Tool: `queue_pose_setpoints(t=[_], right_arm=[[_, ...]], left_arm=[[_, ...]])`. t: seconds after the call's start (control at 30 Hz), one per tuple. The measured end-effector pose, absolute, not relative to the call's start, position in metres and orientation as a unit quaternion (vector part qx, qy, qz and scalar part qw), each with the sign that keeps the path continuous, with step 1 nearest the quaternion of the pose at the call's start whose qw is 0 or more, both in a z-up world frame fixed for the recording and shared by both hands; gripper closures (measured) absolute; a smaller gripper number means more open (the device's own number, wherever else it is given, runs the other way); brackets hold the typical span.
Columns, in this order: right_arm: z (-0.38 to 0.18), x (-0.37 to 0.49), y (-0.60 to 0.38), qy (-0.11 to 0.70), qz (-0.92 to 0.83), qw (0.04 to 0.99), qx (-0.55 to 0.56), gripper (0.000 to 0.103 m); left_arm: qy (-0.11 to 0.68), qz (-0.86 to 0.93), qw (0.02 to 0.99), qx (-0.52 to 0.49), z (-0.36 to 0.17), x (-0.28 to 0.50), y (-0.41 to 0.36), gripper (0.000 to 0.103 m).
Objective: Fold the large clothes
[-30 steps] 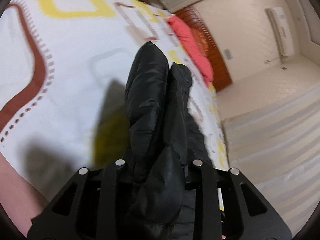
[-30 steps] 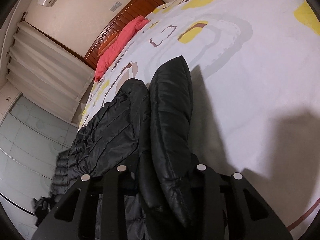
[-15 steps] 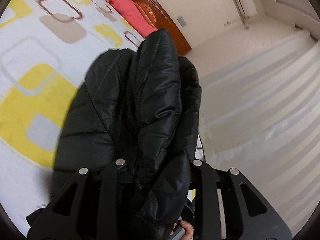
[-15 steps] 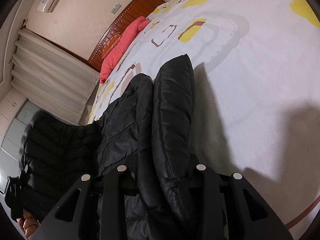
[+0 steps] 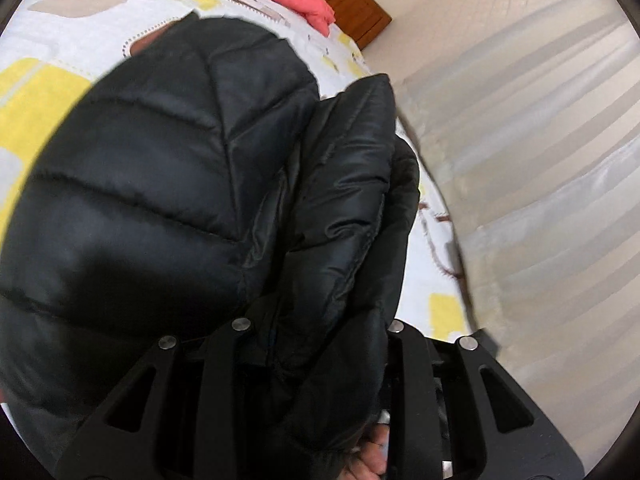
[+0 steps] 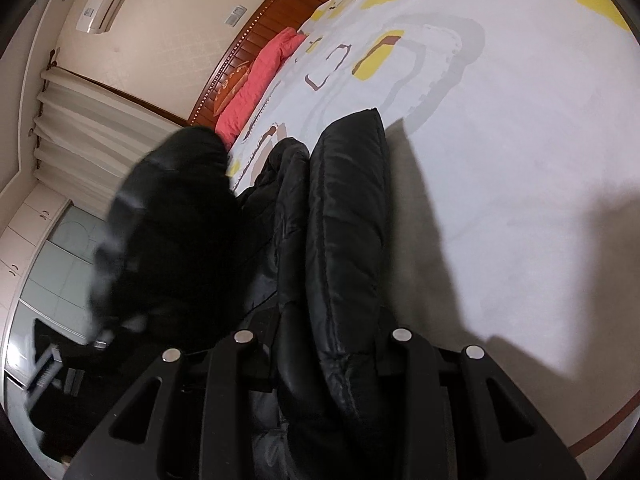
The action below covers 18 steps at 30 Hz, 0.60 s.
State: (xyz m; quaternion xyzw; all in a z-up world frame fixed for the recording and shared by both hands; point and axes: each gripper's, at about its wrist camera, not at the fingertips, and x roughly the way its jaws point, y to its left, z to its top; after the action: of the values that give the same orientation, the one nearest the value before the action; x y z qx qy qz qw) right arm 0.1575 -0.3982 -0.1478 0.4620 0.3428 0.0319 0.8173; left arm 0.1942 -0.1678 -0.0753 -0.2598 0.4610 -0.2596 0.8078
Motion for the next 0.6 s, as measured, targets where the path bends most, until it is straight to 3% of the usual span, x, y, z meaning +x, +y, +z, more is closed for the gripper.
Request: queue_pose_setpoints(t=[0.27,0.43,0.6], right_arm=[[-0.154,0.157,-0.41,0.342,0.037,0.81,0.474,0.072],[-0.15,0.153,-0.414,0.347,0.031,0.812,0.469,0.064],[-0.136,0.134,-0.426,0.34,0.002,0.822,0.457,0.051]], left_arm=[[0.466,-0.253,0.816,-0.228,-0.098,0.211,-0.196,0.077],[0.463,-0.25,0.824,-0.213,-0.087,0.209,-0.198,0.076],[0.459,-0.247,0.831,-0.192,-0.06,0.18,-0.212,0.059]])
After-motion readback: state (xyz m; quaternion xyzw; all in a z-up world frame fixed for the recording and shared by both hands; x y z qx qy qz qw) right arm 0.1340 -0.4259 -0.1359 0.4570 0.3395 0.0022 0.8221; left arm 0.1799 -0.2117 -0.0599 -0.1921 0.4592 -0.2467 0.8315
